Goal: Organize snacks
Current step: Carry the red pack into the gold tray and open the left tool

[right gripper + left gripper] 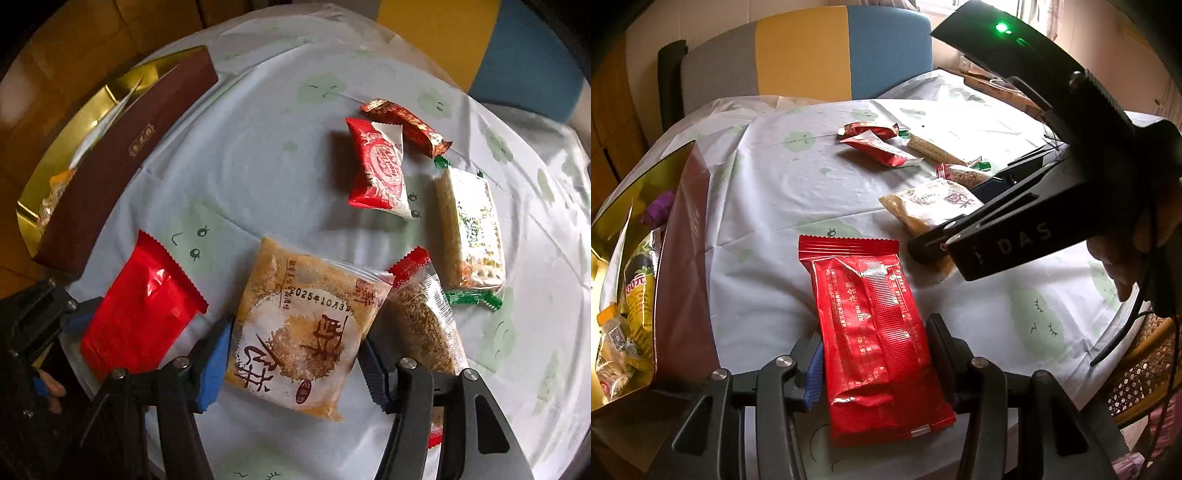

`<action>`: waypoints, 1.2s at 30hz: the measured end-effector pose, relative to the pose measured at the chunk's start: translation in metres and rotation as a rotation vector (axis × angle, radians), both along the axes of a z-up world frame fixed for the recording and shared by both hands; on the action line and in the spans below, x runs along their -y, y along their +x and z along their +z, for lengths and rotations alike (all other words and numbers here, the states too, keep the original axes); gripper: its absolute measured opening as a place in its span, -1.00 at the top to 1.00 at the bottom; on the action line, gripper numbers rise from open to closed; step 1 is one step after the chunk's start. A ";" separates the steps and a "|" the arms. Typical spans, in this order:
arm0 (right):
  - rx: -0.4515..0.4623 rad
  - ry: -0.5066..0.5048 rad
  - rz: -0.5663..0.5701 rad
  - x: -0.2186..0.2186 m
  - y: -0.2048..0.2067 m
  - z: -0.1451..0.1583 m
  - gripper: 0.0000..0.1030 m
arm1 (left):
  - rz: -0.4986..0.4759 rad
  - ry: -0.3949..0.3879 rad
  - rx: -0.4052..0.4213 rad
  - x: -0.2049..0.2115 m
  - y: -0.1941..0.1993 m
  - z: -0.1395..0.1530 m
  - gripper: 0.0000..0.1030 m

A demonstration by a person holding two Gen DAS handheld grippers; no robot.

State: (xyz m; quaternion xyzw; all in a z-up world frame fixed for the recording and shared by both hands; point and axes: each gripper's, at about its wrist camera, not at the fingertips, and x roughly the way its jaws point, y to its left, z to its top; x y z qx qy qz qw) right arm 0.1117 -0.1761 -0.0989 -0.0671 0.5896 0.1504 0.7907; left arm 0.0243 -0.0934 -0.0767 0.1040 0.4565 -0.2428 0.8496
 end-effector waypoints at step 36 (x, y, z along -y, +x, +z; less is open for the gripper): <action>0.065 -0.048 0.039 0.011 -0.025 0.003 -0.25 | 0.468 -0.101 -0.083 -0.185 0.130 0.049 0.11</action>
